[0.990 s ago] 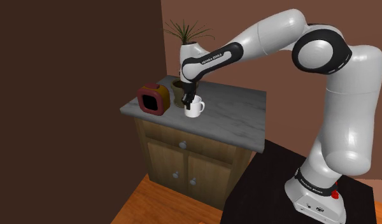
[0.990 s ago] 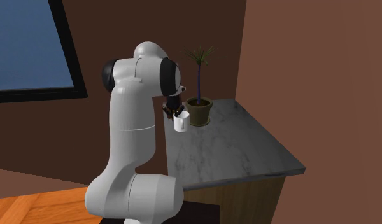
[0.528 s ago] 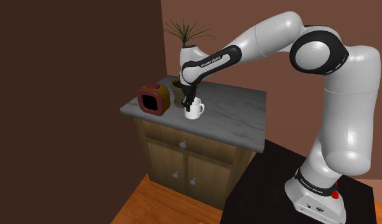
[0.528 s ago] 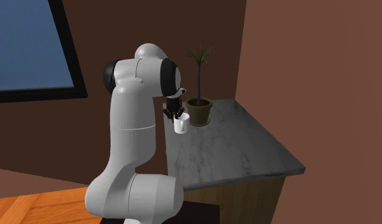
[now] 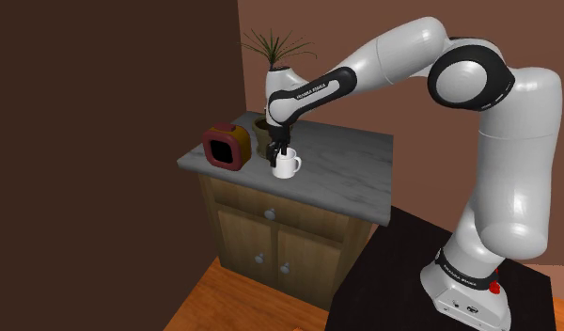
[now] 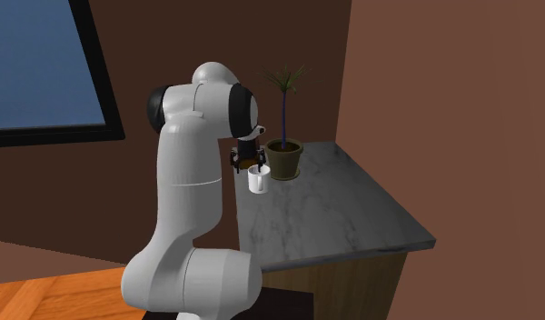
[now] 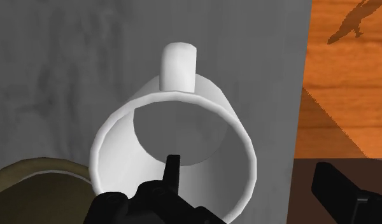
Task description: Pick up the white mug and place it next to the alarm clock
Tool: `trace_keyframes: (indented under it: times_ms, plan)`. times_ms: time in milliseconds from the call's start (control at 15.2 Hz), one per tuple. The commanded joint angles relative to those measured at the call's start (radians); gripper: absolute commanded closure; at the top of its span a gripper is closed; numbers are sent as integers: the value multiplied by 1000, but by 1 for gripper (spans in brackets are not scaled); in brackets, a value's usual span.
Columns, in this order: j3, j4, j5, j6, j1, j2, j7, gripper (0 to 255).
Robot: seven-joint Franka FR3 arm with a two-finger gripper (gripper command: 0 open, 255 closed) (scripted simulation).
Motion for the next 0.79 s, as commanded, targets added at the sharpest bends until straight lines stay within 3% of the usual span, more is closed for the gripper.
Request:
trace_keyframes:
  times_ms: [0, 198, 726]
  plan:
    - [0, 14, -1, -29, 0, -14, 1, 0]
    - [-1, 63, -3, -111, 1, -48, 2, 0]
    - [-1, 63, -3, -110, 1, -48, 2, 0]
